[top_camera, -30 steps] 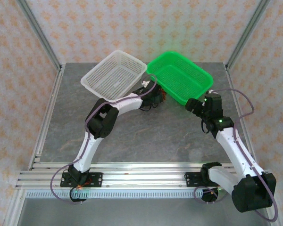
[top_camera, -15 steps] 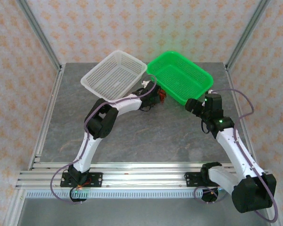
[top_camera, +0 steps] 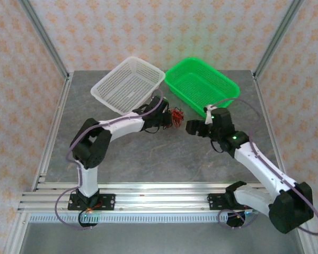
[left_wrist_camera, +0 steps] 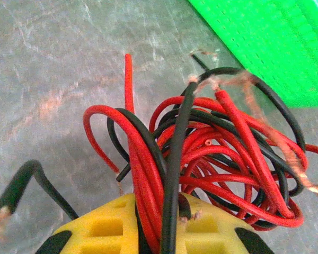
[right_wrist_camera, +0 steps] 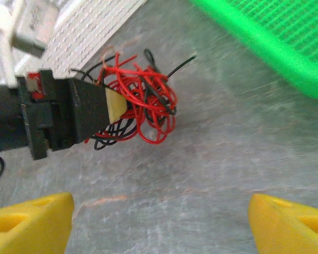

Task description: Untangle the cables

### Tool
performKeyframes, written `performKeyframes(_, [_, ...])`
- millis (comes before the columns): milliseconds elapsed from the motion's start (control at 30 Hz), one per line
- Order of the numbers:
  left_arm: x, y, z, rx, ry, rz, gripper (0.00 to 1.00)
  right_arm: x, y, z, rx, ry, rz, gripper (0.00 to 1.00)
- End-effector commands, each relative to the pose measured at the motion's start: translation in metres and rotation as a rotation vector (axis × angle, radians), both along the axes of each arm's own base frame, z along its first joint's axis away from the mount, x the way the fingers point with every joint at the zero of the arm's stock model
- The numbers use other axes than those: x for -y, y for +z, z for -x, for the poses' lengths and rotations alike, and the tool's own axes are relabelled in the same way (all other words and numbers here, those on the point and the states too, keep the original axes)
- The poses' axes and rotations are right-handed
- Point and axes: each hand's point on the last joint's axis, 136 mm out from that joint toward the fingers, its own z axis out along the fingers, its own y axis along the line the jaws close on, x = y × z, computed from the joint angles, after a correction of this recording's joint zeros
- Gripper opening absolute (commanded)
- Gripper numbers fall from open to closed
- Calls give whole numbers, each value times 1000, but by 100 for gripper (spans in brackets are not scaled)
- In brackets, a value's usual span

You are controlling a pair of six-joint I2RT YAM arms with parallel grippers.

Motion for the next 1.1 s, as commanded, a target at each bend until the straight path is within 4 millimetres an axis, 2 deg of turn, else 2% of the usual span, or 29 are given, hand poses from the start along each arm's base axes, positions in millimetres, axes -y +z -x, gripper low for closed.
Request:
performKeyframes(0, [3, 16, 16, 11, -59, 84, 0, -17, -14, 0, 15, 49, 1, 85])
performKeyframes(267, [-14, -5, 59, -52, -63, 136, 0, -47, -52, 3, -29, 126, -29, 84])
performKeyframes(500, [-25, -23, 85, -102, -54, 160, 0, -71, -79, 14, -75, 172, -51, 82])
performKeyframes(867, [-26, -30, 102, -133, -63, 199, 0, -92, -96, 13, -100, 195, -108, 79])
performKeyframes(1067, [-24, -28, 106, -140, -77, 220, 0, -102, -110, 7, -116, 204, -121, 71])
